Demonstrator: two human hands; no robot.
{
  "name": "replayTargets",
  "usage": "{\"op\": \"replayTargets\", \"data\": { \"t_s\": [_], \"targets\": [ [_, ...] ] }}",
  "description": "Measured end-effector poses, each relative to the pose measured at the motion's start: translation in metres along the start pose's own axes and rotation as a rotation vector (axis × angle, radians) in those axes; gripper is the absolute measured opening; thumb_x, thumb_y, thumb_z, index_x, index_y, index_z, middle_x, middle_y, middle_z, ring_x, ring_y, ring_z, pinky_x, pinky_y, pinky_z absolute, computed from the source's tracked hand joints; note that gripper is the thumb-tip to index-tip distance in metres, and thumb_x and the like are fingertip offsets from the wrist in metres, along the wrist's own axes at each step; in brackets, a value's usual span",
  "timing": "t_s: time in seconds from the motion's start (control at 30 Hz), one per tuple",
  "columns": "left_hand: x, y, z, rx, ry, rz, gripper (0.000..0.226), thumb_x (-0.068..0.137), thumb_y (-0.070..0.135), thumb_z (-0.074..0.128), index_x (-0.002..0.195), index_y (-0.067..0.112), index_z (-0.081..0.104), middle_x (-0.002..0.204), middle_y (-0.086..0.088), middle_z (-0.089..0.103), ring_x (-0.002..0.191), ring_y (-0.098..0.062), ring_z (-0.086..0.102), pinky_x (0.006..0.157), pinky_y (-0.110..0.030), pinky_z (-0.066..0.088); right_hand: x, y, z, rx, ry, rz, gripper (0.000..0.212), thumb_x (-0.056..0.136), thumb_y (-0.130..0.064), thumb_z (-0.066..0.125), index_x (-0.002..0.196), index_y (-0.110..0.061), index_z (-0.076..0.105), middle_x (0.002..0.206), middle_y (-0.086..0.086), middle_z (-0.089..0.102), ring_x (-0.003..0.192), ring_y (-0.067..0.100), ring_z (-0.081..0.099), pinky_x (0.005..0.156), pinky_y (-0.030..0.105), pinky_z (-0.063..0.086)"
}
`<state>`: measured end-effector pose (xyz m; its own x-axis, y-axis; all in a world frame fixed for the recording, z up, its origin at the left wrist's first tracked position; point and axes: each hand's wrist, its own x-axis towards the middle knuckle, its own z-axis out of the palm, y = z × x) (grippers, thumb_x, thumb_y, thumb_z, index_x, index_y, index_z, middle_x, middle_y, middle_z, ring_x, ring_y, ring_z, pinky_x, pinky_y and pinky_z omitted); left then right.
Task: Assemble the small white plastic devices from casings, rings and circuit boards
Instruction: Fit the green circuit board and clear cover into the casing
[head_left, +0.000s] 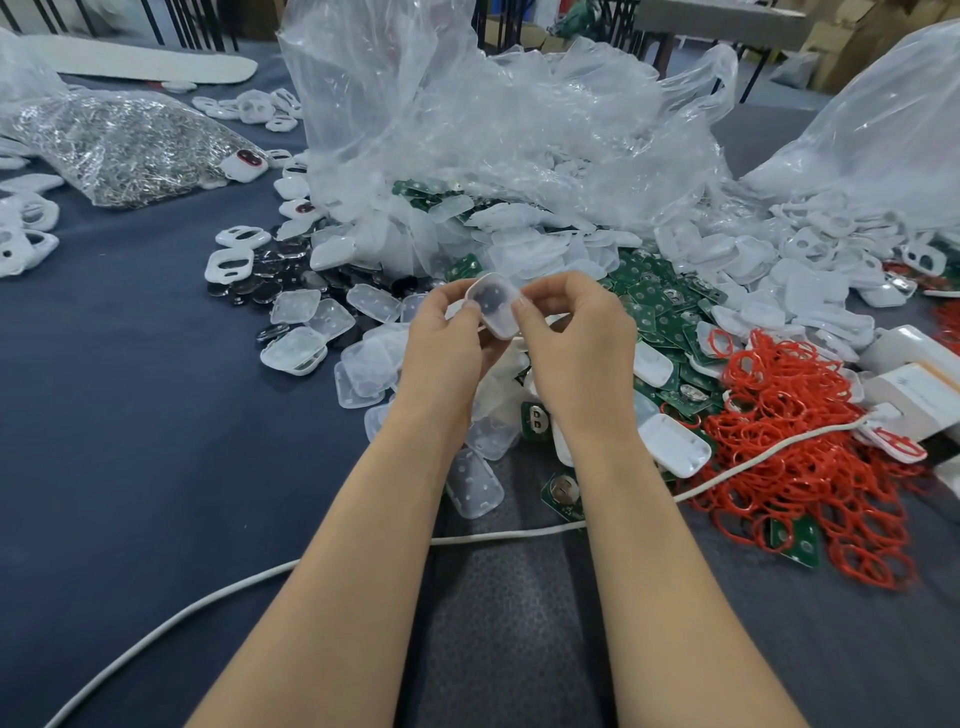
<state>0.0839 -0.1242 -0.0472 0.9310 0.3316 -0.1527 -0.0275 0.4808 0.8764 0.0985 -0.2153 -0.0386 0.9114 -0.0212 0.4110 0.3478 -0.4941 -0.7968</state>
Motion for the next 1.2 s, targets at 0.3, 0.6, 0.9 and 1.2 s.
{"op": "replayTargets", "data": {
  "t_s": [0.3,0.6,0.9,1.2],
  "targets": [
    [0.002,0.0,-0.001,0.004,0.02,-0.004,0.02,0.1,0.005,0.04,0.097,0.015,0.057,0.099,-0.01,0.065,0.08,-0.017,0.064,0.075,-0.028,0.056,0.008,0.001,-0.009,0.33,-0.07,0.22,0.012,0.087,-0.008,0.064,0.094,-0.018,0.065,0.082,-0.006,0.065,0.072,0.005,0.059,0.058,0.012,0.046],
    [0.004,0.006,-0.006,0.008,0.007,-0.034,0.02,0.099,0.003,0.043,0.094,0.013,0.06,0.093,-0.008,0.068,0.075,-0.016,0.067,0.059,-0.02,0.055,0.016,0.009,-0.028,0.476,-0.163,0.169,0.031,0.089,0.009,0.05,0.096,-0.019,0.061,0.087,-0.003,0.059,0.067,-0.002,0.064,0.064,0.014,0.05],
    [-0.003,0.01,-0.006,0.18,-0.127,-0.124,0.027,0.099,0.001,0.039,0.09,0.015,0.061,0.093,-0.007,0.067,0.077,-0.019,0.065,0.061,-0.025,0.059,0.018,0.009,-0.037,0.408,-0.173,0.024,0.031,0.085,0.009,0.053,0.089,-0.021,0.062,0.073,-0.012,0.071,0.081,0.002,0.067,0.077,0.02,0.051],
    [-0.006,0.01,-0.007,0.258,-0.245,-0.159,0.028,0.098,0.0,0.039,0.089,0.014,0.062,0.089,-0.011,0.068,0.068,-0.017,0.068,0.063,-0.025,0.058,0.016,0.006,-0.034,0.234,-0.324,-0.044,0.031,0.089,0.005,0.05,0.088,-0.024,0.06,0.082,-0.005,0.07,0.088,0.007,0.065,0.081,0.019,0.047]
  ]
}}
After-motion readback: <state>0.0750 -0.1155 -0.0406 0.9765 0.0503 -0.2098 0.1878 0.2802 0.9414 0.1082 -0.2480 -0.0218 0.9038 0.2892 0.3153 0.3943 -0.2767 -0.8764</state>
